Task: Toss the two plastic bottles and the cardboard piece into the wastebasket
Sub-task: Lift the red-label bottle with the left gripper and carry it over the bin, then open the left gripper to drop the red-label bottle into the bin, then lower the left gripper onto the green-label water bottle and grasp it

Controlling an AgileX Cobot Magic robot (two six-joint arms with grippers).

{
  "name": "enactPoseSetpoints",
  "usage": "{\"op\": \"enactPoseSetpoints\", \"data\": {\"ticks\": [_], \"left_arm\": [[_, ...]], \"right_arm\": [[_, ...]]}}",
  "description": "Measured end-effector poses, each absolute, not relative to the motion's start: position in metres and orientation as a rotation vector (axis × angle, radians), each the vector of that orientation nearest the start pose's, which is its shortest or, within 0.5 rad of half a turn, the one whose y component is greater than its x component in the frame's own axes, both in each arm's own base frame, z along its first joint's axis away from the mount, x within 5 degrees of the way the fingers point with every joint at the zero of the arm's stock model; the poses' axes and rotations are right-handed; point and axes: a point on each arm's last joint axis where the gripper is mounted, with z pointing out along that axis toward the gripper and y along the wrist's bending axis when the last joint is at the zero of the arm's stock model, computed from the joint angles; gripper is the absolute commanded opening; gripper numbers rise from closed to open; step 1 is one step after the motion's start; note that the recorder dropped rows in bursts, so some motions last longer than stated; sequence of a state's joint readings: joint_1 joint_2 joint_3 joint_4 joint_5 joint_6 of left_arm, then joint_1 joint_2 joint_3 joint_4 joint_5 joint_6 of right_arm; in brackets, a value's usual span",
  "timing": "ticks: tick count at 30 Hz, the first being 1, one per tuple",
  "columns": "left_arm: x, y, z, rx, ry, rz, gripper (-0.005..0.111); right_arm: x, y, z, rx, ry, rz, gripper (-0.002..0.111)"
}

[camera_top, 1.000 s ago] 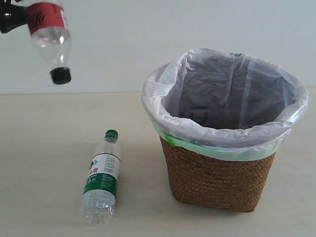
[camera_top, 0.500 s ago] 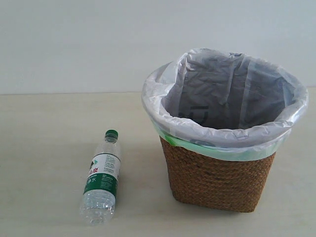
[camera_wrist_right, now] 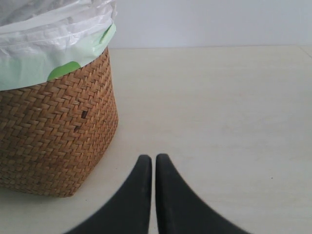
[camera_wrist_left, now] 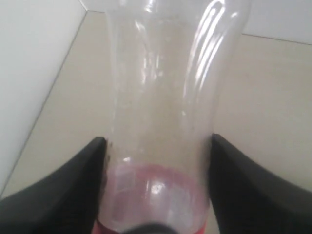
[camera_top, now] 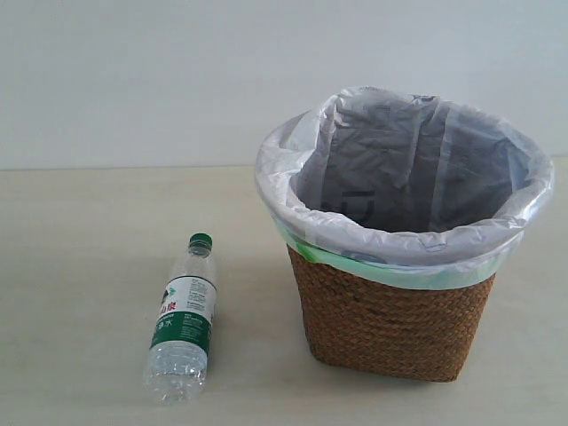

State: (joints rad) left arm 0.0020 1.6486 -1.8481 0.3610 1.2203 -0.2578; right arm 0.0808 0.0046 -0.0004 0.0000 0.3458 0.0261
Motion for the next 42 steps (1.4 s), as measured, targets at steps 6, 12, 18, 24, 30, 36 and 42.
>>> {"op": "enactPoseSetpoints", "data": {"ticks": [6,12,18,24,30,36,42], "left_arm": [[0.364,0.007,0.403,-0.295,2.534,0.010,0.004],[0.383,-0.065,0.379,-0.041,2.592,-0.711,0.010],[0.371,-0.167,0.413,0.305,2.146,-1.426,0.094],[0.357,-0.215,0.422,0.402,2.011,-1.430,0.107],[0.343,-0.236,0.421,0.566,1.969,-1.413,0.107],[0.341,-0.224,0.423,0.711,1.951,-1.184,0.107],[0.347,-0.191,0.401,0.784,2.223,-0.772,0.107]], "right_arm": [[0.054,0.004,0.182,-0.050,1.834,0.075,0.000],[0.054,0.004,0.182,-0.050,1.834,0.075,0.000],[0.054,0.004,0.182,-0.050,1.834,0.075,0.000],[0.054,0.004,0.182,-0.050,1.834,0.075,0.000],[0.054,0.004,0.182,-0.049,1.834,0.076,0.000],[0.054,0.004,0.182,-0.049,1.834,0.076,0.000],[0.054,0.004,0.182,-0.049,1.834,0.076,0.000]]}}
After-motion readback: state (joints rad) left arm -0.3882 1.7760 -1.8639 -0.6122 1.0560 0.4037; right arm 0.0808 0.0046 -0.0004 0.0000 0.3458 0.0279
